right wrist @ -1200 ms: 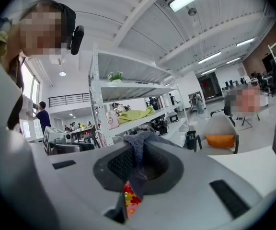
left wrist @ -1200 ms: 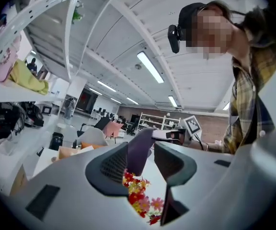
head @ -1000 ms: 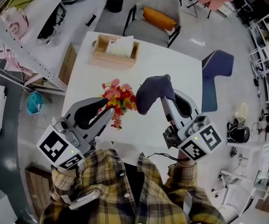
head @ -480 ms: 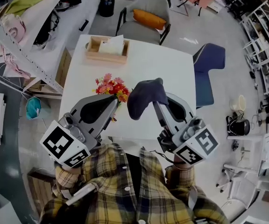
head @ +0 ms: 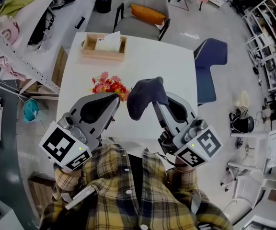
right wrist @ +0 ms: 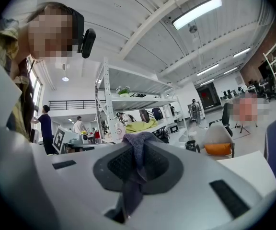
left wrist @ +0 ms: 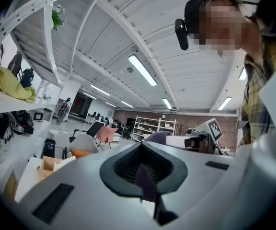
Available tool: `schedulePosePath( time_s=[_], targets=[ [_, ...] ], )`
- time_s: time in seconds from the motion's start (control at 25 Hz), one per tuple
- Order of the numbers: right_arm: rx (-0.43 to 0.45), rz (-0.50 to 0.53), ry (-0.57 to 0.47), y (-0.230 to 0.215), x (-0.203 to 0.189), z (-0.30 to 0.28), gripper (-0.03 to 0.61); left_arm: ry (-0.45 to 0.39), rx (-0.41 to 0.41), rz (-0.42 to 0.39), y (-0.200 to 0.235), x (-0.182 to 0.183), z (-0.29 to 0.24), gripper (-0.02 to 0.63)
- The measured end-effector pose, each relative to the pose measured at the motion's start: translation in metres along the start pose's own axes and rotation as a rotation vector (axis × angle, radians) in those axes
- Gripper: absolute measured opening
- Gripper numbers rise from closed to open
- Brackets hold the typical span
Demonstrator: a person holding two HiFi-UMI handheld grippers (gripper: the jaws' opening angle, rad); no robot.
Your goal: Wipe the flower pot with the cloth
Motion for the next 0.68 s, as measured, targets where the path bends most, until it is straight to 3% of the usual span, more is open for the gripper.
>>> schedulePosePath(
  time_s=[0.68],
  targets=[
    [-0.049,-0.008,0.028,-0.02,-0.011,-0.007,0.011,0.04,-0.045,-0.001,0.019,-0.014,-0.03,0.008]
  ],
)
Point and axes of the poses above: the fingertips, and each gripper's own axes: z backward along the fingers, y to its left, x out of its top, the point moved 2 cm from there along z, backward along the fingers, and after that the axes turned 10 degrees about -y, right-handed, at the moved point
